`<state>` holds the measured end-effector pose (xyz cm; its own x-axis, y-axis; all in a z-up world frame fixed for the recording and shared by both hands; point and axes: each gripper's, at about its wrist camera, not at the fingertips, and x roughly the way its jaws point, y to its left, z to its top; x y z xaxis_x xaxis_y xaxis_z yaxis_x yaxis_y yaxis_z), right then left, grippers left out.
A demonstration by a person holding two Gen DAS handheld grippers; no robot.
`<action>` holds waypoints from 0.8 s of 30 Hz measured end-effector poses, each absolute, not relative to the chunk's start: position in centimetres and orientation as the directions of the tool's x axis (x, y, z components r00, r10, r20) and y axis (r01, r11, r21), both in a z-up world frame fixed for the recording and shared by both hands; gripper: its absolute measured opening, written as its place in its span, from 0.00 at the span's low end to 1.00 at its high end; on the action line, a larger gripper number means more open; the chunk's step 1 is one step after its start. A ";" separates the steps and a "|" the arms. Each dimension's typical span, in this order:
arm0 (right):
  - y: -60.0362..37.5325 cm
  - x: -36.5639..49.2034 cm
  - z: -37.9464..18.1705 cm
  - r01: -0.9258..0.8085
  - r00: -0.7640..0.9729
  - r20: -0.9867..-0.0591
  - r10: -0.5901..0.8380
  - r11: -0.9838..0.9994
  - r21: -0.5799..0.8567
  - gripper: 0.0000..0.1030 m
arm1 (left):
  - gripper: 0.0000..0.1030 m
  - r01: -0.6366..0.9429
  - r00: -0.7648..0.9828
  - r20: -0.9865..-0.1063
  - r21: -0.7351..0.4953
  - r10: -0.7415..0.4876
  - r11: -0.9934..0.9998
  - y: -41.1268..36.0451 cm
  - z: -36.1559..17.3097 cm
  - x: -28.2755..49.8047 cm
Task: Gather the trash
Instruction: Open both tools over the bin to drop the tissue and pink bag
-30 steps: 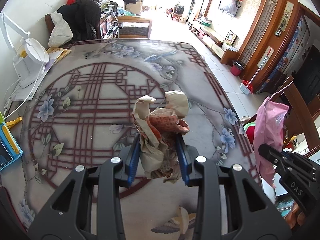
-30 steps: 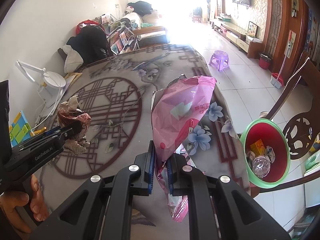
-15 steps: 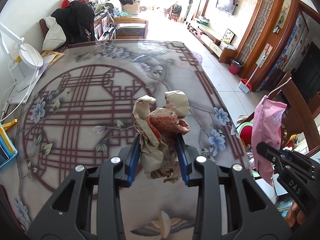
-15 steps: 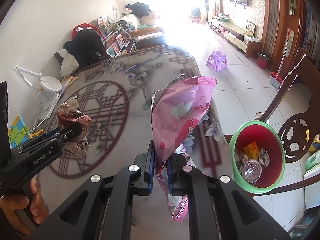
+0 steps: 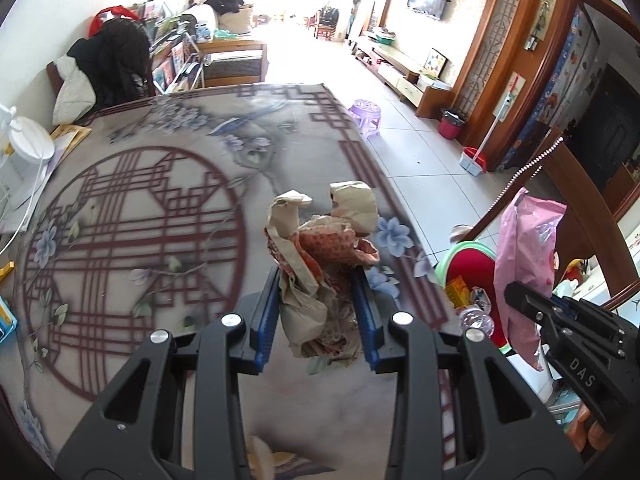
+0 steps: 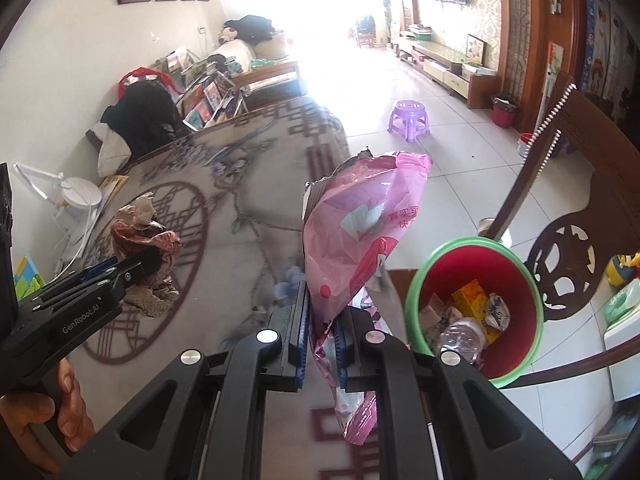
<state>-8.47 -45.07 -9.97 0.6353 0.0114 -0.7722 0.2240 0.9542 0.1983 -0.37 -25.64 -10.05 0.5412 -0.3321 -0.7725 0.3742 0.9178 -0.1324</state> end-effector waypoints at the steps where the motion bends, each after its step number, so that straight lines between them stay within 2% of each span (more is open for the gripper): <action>1: -45.5 -8.7 -10.1 0.234 0.635 -0.772 0.005 0.952 0.198 0.09 | 0.32 0.382 0.539 -0.773 -0.131 -0.335 0.915 -26.3 -10.1 -0.5; 10: -53.6 -10.1 -12.7 0.368 0.583 -0.806 -0.099 0.917 0.154 0.09 | 0.33 0.447 0.479 -0.798 -0.138 -0.367 0.884 -31.9 -11.3 -1.1; 16: -59.7 -10.4 -15.7 0.452 0.527 -0.840 -0.131 0.880 0.146 0.13 | 0.34 0.587 0.374 -0.808 -0.174 -0.455 0.790 -40.2 -12.6 -0.7; 17: -60.6 -10.4 -16.2 0.460 0.518 -0.845 -0.133 0.876 0.144 0.18 | 0.34 0.613 0.347 -0.810 -0.186 -0.473 0.768 -41.8 -12.8 -0.7; 19: -61.6 -10.6 -16.8 0.471 0.509 -0.851 -0.132 0.870 0.147 0.40 | 0.37 0.660 0.306 -0.808 -0.202 -0.504 0.724 -44.8 -13.4 -0.6; 20: -62.2 -10.7 -17.0 0.479 0.508 -0.851 -0.136 0.865 0.148 0.57 | 0.45 0.679 0.293 -0.804 -0.206 -0.517 0.705 -45.8 -13.7 -0.5; 21: -62.5 -11.1 -16.9 0.490 0.511 -0.846 -0.151 0.860 0.142 0.58 | 0.53 0.695 0.284 -0.802 -0.206 -0.525 0.689 -46.8 -14.0 -0.5; 22: -62.6 -11.3 -16.7 0.496 0.513 -0.843 -0.159 0.857 0.139 0.58 | 0.68 0.709 0.280 -0.801 -0.198 -0.529 0.676 -47.8 -14.2 -0.5; 23: -62.7 -11.7 -16.5 0.502 0.514 -0.841 -0.168 0.854 0.136 0.58 | 0.73 0.719 0.283 -0.801 -0.188 -0.528 0.670 -48.6 -14.4 -0.5; 24: -62.8 -12.1 -16.3 0.514 0.512 -0.839 -0.183 0.848 0.128 0.60 | 0.73 0.722 0.282 -0.802 -0.184 -0.527 0.667 -49.1 -14.4 -0.6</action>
<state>-12.13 -62.75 -16.28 0.5122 -0.1835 -0.8390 0.5139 0.8482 0.1283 -0.60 -49.10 -14.36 0.2824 -0.5266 -0.8019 0.7220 0.6670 -0.1838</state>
